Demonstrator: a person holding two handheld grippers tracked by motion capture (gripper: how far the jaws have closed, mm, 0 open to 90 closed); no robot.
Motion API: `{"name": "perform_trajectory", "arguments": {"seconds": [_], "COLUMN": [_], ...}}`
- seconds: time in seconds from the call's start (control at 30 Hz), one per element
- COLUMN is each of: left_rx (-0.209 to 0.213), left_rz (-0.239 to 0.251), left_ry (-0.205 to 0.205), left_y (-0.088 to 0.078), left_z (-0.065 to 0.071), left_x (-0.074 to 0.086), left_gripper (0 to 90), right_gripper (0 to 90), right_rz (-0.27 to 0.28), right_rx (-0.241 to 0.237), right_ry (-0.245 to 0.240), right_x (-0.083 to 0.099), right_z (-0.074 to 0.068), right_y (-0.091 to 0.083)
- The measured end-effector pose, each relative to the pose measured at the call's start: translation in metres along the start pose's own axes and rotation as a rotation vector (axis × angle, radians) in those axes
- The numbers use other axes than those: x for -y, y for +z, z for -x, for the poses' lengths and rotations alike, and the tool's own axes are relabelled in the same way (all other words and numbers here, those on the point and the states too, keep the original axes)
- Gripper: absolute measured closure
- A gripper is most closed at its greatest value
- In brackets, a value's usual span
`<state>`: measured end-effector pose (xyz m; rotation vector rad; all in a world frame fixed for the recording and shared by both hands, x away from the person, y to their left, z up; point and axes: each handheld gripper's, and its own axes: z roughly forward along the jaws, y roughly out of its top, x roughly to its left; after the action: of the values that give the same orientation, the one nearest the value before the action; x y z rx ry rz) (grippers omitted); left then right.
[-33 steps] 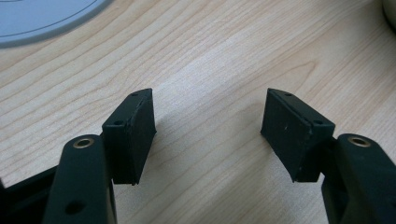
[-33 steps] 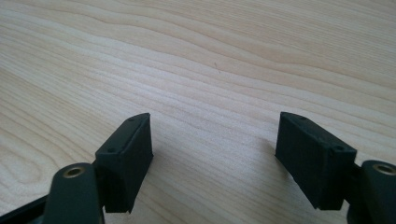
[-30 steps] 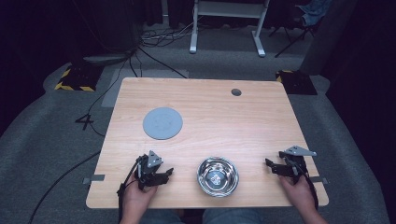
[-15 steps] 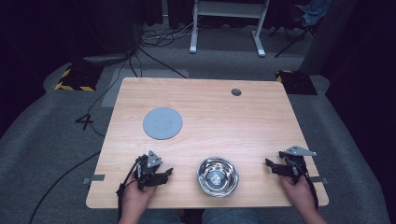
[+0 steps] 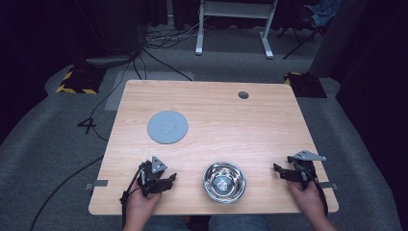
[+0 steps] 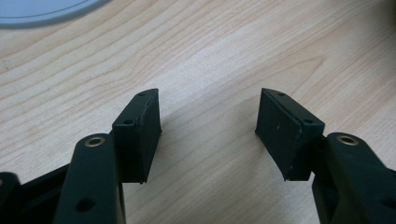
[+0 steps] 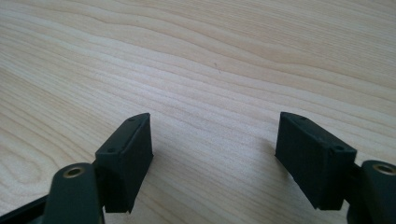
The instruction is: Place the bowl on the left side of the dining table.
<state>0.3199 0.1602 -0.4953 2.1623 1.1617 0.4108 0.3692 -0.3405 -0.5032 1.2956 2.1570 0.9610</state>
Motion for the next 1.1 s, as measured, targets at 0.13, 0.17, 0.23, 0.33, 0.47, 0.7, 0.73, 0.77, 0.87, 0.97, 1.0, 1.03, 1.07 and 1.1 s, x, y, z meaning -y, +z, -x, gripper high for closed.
{"name": "perform_trajectory", "arguments": {"seconds": [0.13,0.17,0.23,0.33,0.47,0.7,0.73,0.77,0.87,0.97,1.0,1.03,1.07,1.1], "left_rx": [0.006,0.016,0.016,0.025,0.021,0.022,0.011,0.014,0.028,0.04,0.046,0.054,0.054,0.058], "left_rz": [0.0,0.008,0.021,0.04,0.04,0.055,0.053,0.053,0.054,0.046,0.039,0.033,0.026,0.025], "left_ry": [-0.014,-0.02,-0.026,-0.031,-0.035,-0.054,-0.051,-0.053,-0.066,-0.06,-0.053,-0.054,-0.044,-0.041], "left_y": [-0.007,-0.011,-0.016,-0.024,-0.032,-0.04,-0.041,-0.041,-0.041,-0.04,-0.039,-0.039,-0.038,-0.036], "left_z": [0.005,0.006,0.008,0.011,0.016,0.022,0.023,0.024,0.028,0.034,0.035,0.037,0.038,0.04], "left_x": [-0.005,-0.007,-0.01,-0.014,-0.019,-0.026,-0.027,-0.028,-0.033,-0.04,-0.043,-0.045,-0.047,-0.05], "left_gripper": [48.2,48.2,48.2,48.2,51.8,50.7,50.7,50.7,50.5,50.5,50.4,49.6,49.6,49.3], "right_gripper": [27.3,27.3,27.3,27.3,27.3,27.3,27.3,27.3,27.3,27.3,27.3,27.3,27.3,27.3], "right_rz": [0.0,0.0,0.0,-0.001,0.0,0.0,0.0,0.0,0.0,-0.001,-0.001,0.0,0.0,0.0], "right_rx": [0.0,0.0,0.0,0.0,0.0,0.0,0.0,0.0,0.0,0.0,0.0,0.0,0.0,0.0], "right_ry": [0.0,0.0,-0.001,0.0,0.0,0.0,0.0,0.0,-0.001,0.0,-0.001,-0.002,-0.002,-0.001], "right_x": [0.0,0.0,0.0,0.0,0.0,0.0,0.0,0.0,0.0,0.0,0.0,0.0,0.0,0.0], "right_z": [0.0,0.0,0.0,0.0,0.0,0.0,0.0,0.0,0.0,0.0,0.0,0.0,0.0,0.0], "right_y": [0.0,0.0,0.0,0.0,0.0,0.0,0.0,0.0,0.0,0.0,0.0,0.0,0.0,0.0]}}
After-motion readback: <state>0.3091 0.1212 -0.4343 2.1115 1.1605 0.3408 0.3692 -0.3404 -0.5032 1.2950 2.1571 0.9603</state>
